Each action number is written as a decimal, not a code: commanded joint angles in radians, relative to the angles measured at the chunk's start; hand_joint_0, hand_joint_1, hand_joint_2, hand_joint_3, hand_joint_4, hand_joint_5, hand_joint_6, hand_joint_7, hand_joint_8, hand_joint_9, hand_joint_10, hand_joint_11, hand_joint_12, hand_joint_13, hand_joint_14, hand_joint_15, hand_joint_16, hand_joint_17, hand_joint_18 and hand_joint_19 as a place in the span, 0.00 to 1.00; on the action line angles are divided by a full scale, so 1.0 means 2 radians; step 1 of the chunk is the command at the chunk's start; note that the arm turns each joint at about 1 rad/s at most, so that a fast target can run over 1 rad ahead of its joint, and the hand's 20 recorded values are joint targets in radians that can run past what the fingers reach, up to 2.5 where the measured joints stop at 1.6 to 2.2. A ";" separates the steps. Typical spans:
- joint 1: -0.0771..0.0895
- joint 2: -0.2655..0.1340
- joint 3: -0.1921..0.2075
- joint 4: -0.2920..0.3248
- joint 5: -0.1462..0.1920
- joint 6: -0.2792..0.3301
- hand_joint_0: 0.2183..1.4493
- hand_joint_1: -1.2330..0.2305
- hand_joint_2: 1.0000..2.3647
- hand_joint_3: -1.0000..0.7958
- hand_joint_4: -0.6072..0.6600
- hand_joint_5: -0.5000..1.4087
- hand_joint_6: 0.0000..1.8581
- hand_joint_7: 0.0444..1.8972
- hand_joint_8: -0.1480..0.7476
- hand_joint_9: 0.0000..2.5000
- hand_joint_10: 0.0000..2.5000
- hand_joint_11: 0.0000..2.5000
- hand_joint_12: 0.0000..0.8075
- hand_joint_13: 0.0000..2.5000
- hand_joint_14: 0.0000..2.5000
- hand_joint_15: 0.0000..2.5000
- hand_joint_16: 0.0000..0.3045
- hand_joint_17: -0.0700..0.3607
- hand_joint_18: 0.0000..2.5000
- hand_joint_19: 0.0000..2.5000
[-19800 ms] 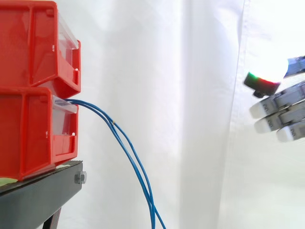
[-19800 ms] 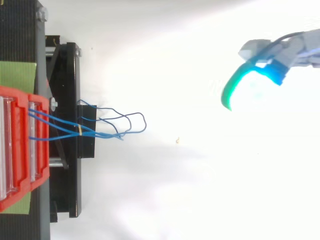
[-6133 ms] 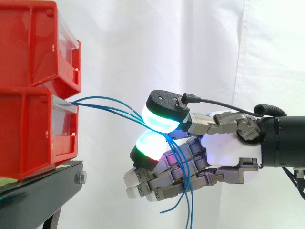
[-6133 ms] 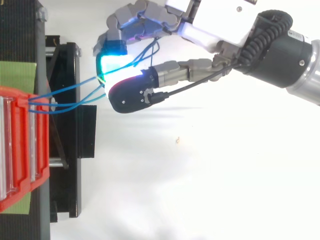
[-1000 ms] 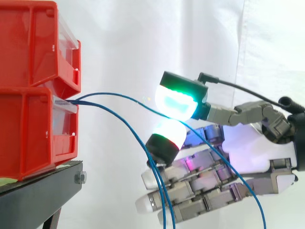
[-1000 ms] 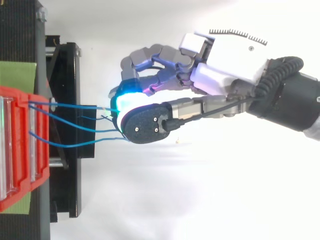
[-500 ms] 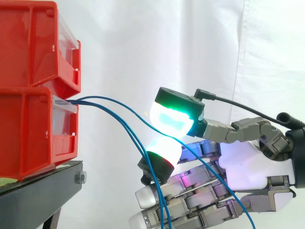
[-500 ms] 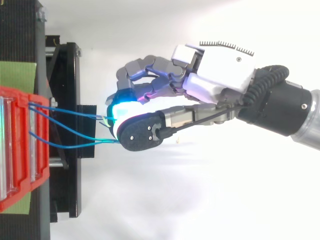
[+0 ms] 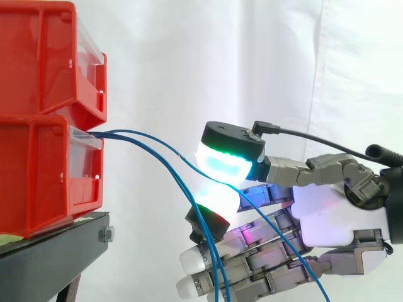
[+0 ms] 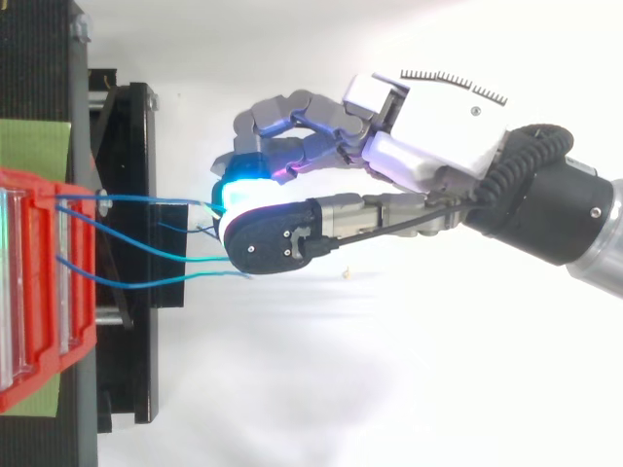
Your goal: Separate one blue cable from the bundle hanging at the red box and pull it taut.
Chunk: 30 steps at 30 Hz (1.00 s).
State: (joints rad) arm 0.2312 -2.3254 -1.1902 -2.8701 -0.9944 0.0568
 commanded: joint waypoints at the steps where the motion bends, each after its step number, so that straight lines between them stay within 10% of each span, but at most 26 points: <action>1: 0.000 0.001 0.005 -0.005 0.003 -0.001 0.29 0.45 0.01 0.42 0.50 0.16 0.48 0.75 0.44 0.30 0.01 0.20 0.38 0.16 0.00 0.07 0.11 0.34 0.10 0.06; 30: 0.003 0.001 0.021 -0.038 0.010 0.008 0.34 0.38 0.02 0.45 0.53 0.15 0.49 0.67 0.49 0.42 0.00 0.57 0.39 0.32 0.01 0.27 0.08 0.29 0.16 0.04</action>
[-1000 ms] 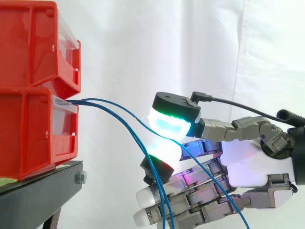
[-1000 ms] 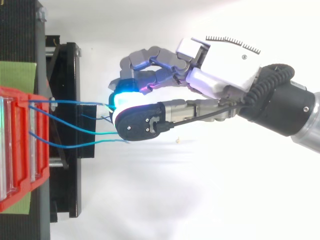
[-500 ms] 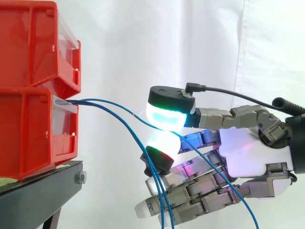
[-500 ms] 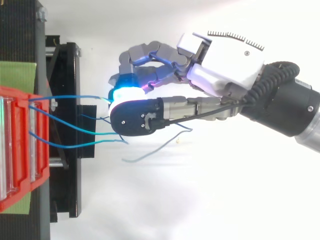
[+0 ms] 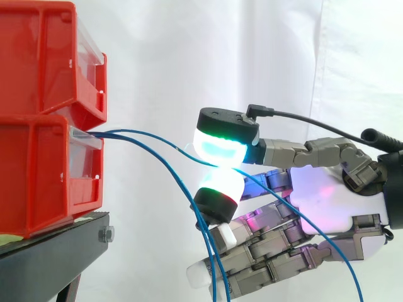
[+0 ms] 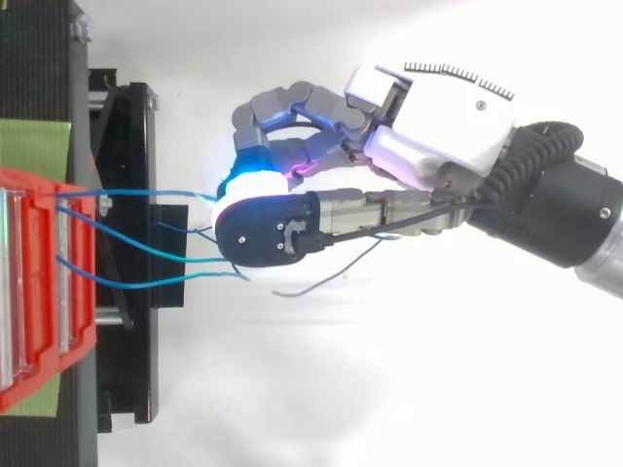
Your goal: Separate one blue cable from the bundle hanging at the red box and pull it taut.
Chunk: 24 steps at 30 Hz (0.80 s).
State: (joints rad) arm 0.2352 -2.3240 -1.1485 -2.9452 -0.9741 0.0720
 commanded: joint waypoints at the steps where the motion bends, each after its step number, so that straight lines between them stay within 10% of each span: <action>1: 0.000 0.000 0.000 0.000 0.000 0.000 0.34 0.38 0.02 0.45 0.53 0.15 0.49 0.67 0.49 0.42 0.00 0.58 0.39 0.33 0.01 0.28 0.08 0.29 0.16 0.04; 24: -0.001 -0.001 0.000 -0.004 -0.003 0.005 0.37 0.37 0.02 0.45 0.53 0.15 0.49 0.70 0.47 0.41 0.21 0.61 0.36 0.44 0.04 0.68 0.12 0.35 0.29 0.24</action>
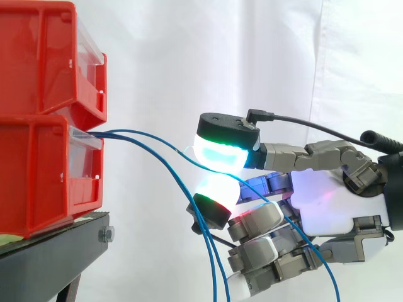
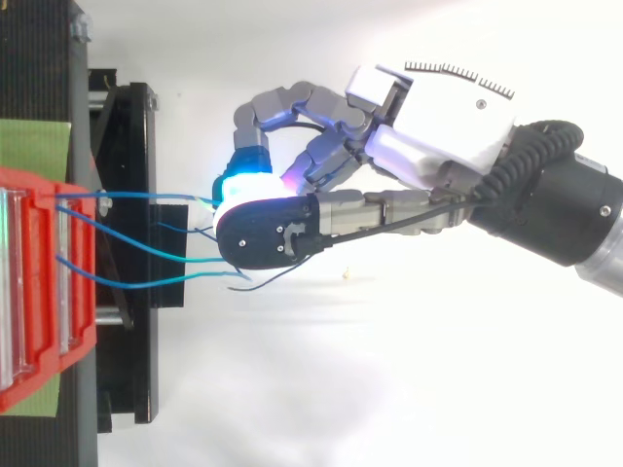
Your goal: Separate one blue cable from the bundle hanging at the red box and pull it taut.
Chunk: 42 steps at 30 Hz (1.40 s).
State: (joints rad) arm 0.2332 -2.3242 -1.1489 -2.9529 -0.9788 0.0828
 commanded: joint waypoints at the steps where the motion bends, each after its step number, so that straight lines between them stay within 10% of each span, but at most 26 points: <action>1: 0.000 0.000 0.000 0.000 0.000 0.000 0.37 0.37 0.02 0.45 0.53 0.15 0.49 0.70 0.46 0.41 0.21 0.61 0.36 0.44 0.04 0.69 0.12 0.35 0.29 0.25; 17: -0.001 0.000 0.000 0.000 -0.001 0.000 0.38 0.37 0.02 0.44 0.52 0.15 0.49 0.68 0.46 0.38 0.44 0.58 0.37 0.36 0.53 0.60 0.11 0.34 0.37 0.45; 25: -0.002 0.000 0.000 0.000 -0.001 0.000 0.38 0.36 0.02 0.44 0.53 0.15 0.49 0.68 0.47 0.37 0.52 0.55 0.40 0.29 0.88 0.55 0.08 0.28 0.47 0.79; 42: -0.003 -0.001 -0.002 -0.002 0.000 -0.002 0.39 0.36 0.02 0.44 0.53 0.15 0.49 0.67 0.46 0.35 0.65 0.54 0.40 0.27 1.00 0.57 0.09 0.30 0.54 0.93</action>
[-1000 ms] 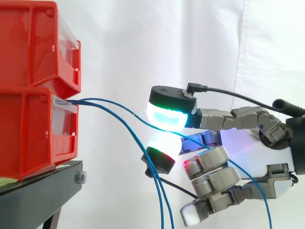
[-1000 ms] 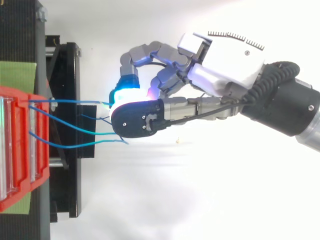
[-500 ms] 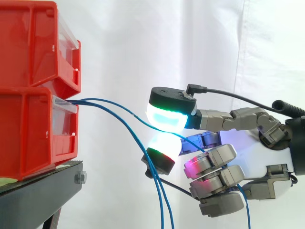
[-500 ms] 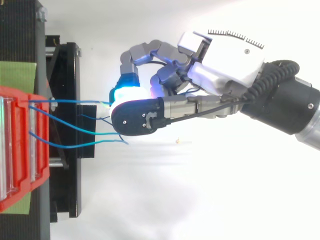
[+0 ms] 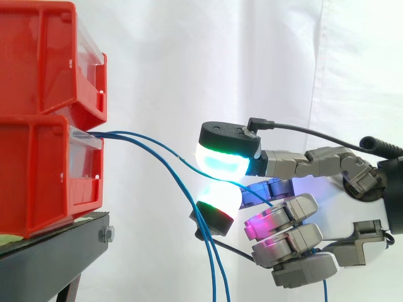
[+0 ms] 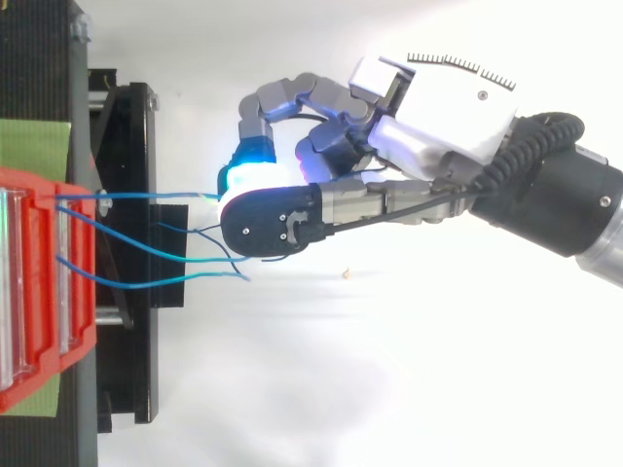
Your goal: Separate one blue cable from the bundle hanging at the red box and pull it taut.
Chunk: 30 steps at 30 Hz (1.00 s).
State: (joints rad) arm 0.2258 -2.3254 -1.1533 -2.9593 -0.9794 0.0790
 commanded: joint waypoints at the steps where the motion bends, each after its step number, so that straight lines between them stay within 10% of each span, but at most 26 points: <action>1: 0.000 0.000 0.000 0.001 0.000 0.000 0.39 0.36 0.02 0.44 0.52 0.15 0.49 0.67 0.47 0.35 0.66 0.54 0.40 0.27 1.00 0.58 0.09 0.30 0.54 0.93; 13: 0.007 0.018 -0.021 -0.004 0.029 0.000 0.39 0.36 0.02 0.42 0.53 0.15 0.49 0.64 0.47 0.31 0.87 0.51 0.41 0.28 1.00 0.60 0.09 0.31 0.55 0.92; 18: 0.013 0.048 -0.039 -0.028 0.059 -0.003 0.41 0.33 0.02 0.43 0.51 0.15 0.49 0.68 0.49 0.31 0.89 0.50 0.42 0.28 1.00 0.60 0.10 0.31 0.55 0.90; 30: 0.022 0.049 -0.039 -0.007 0.112 -0.007 0.46 0.31 0.02 0.44 0.51 0.14 0.50 0.74 0.48 0.30 0.90 0.47 0.40 0.27 1.00 0.58 0.09 0.31 0.51 0.83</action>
State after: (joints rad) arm 0.2661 -2.2273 -1.2314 -3.0035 -0.7715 0.0700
